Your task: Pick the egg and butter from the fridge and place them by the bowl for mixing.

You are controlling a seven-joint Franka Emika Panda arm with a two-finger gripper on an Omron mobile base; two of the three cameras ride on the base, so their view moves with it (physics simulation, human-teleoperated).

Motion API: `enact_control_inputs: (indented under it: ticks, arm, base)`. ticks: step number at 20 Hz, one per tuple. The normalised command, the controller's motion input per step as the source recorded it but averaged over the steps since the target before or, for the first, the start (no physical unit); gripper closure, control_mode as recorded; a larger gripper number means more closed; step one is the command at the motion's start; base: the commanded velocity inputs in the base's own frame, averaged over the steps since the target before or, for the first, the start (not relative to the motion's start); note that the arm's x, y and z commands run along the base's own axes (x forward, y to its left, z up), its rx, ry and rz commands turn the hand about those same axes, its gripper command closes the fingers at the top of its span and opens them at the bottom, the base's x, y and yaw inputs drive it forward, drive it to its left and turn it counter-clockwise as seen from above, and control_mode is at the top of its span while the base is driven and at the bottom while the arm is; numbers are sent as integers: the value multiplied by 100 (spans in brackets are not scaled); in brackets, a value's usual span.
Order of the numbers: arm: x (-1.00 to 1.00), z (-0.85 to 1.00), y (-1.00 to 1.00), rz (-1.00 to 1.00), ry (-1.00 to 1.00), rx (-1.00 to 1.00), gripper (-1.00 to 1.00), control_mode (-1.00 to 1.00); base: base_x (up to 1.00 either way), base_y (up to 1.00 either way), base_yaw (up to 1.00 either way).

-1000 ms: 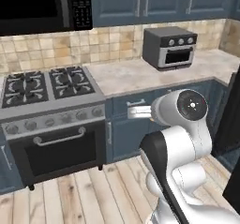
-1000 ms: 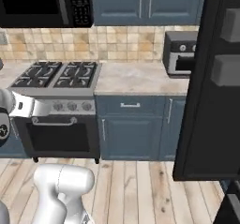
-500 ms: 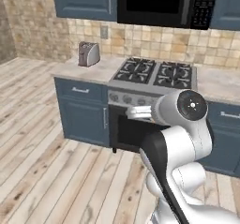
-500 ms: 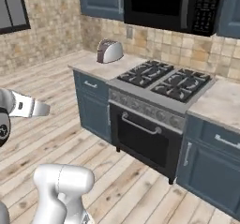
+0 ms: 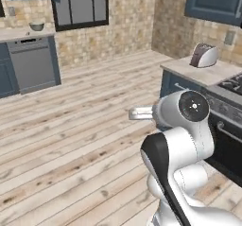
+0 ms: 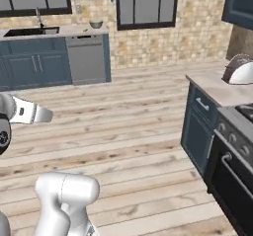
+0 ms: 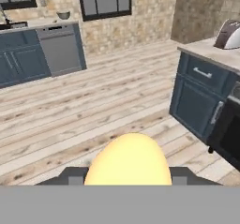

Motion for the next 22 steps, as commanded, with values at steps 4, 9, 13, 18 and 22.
enact_control_inputs:
  ticks: [4,9,13,18,22]
  arm:
    - [0,0,0,0,0,0,100,100]
    - [0,0,0,0,0,0,100,100]
    - [0,0,0,0,0,0,100,100]
    - [0,0,0,0,0,0,100,100]
    - [0,0,0,0,0,0,100,100]
  base:
    - [51,-14,61]
    - [100,-24,15]
    - [100,-28,12]
    - [100,-23,13]
    - [100,-22,14]
